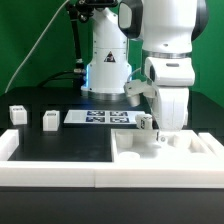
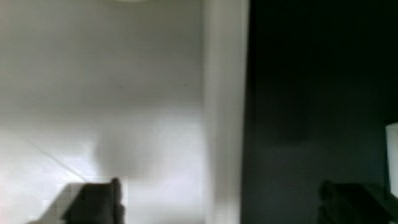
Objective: Assemble one leg
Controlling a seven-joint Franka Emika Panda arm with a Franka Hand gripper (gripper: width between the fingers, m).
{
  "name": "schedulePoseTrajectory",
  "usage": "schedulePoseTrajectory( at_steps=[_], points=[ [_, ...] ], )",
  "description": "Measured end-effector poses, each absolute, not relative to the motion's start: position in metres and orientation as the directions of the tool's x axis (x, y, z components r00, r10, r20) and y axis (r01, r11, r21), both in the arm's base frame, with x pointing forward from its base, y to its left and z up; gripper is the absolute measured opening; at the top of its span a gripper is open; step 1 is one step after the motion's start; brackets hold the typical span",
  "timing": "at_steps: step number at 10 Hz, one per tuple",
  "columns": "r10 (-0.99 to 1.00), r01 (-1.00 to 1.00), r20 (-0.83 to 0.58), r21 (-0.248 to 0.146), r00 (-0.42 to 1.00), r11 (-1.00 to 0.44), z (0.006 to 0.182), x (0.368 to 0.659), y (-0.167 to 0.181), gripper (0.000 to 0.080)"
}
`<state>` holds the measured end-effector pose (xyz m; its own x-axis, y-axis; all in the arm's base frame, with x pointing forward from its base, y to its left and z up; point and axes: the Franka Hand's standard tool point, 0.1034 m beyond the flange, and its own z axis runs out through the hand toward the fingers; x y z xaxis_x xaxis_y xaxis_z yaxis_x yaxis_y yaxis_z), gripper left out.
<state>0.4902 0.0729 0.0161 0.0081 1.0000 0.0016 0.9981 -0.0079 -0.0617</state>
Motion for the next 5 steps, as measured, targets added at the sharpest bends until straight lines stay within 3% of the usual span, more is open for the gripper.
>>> schedulePoseTrajectory(
  at_steps=[5],
  points=[
    [1.000,0.998,0.001,-0.061,0.012,-0.012,0.0173,0.4904,0.0733,0.0649]
  ],
)
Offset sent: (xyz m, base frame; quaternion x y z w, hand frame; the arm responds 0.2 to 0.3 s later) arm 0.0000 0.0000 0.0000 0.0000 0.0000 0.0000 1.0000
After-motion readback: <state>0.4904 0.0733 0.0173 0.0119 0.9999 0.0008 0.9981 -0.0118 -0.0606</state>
